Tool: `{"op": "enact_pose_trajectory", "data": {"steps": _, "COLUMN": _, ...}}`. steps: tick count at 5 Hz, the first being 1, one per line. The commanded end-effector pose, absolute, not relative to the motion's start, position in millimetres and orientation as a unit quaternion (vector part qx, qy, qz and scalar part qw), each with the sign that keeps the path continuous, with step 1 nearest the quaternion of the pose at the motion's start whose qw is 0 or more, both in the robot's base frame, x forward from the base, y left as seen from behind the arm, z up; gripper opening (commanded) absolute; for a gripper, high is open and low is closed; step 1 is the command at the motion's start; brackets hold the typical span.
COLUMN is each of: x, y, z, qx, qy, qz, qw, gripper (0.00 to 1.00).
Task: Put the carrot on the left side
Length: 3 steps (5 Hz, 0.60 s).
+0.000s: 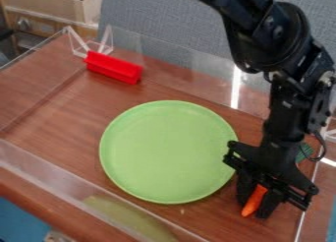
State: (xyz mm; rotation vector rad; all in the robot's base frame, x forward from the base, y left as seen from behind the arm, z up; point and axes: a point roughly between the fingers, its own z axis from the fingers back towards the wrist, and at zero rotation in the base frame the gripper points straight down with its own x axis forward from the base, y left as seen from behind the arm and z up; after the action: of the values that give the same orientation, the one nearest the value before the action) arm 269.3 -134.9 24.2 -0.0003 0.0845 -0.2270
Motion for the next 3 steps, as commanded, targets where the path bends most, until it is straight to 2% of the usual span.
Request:
{"op": "enact_pose_trajectory", "data": {"steps": 1, "x": 271, "y": -126, "z": 30.8, "qx": -0.002, "qy": 0.029, "qz": -0.082, "qw": 0.996, "gripper": 1.00}}
{"op": "enact_pose_trajectory", "data": {"steps": 3, "x": 259, "y": -128, "z": 32.5, "qx": -0.002, "qy": 0.028, "qz": -0.055, "qw": 0.998, "gripper": 1.00}}
